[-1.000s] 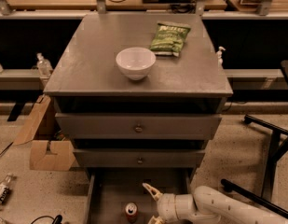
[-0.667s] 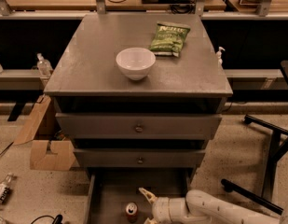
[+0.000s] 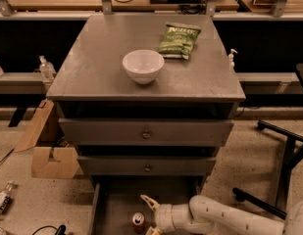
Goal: Pick coke can from bottom drawer and place on counter
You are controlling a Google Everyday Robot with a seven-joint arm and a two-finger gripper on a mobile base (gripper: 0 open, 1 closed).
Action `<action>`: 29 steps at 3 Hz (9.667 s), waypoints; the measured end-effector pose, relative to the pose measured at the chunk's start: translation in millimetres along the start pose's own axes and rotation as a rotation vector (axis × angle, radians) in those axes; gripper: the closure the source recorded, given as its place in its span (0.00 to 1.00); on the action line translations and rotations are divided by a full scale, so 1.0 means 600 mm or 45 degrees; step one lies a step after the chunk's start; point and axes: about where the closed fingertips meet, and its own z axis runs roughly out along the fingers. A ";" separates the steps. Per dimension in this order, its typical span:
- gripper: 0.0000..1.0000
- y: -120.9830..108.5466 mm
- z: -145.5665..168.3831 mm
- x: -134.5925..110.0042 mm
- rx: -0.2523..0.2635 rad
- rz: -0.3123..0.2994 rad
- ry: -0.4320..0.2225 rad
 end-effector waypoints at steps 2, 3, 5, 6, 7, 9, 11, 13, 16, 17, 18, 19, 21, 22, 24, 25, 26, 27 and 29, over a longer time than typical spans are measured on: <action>0.00 -0.065 0.034 0.052 -0.010 -0.077 -0.005; 0.00 -0.077 0.048 0.092 -0.009 -0.064 -0.001; 0.00 -0.084 0.081 0.162 -0.002 -0.007 0.052; 0.26 -0.085 0.111 0.185 -0.021 0.023 0.073; 0.50 -0.086 0.126 0.193 -0.019 0.039 0.064; 0.95 -0.057 0.089 0.101 -0.048 0.089 0.013; 1.00 -0.004 -0.063 -0.184 -0.253 0.256 -0.062; 1.00 -0.092 -0.229 -0.438 -0.191 0.319 -0.093; 1.00 -0.172 -0.392 -0.770 0.129 0.342 0.075; 1.00 -0.201 -0.406 -0.825 0.213 0.309 0.089; 1.00 -0.201 -0.406 -0.825 0.213 0.309 0.089; 1.00 -0.205 -0.411 -0.847 0.218 0.299 0.079; 1.00 -0.265 -0.466 -1.055 0.306 0.254 0.119; 1.00 -0.332 -0.450 -1.130 0.336 0.295 0.112; 1.00 -0.493 -0.376 -1.262 0.463 0.211 -0.125; 1.00 -0.566 -0.315 -1.256 0.543 0.181 -0.192; 1.00 -0.589 -0.253 -1.209 0.547 0.152 -0.122; 1.00 -0.589 -0.251 -1.207 0.546 0.151 -0.119; 1.00 -0.626 -0.170 -1.138 0.582 0.186 -0.165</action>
Offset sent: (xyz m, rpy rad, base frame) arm 0.0651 0.0019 -0.0624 0.0013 -0.0772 0.0330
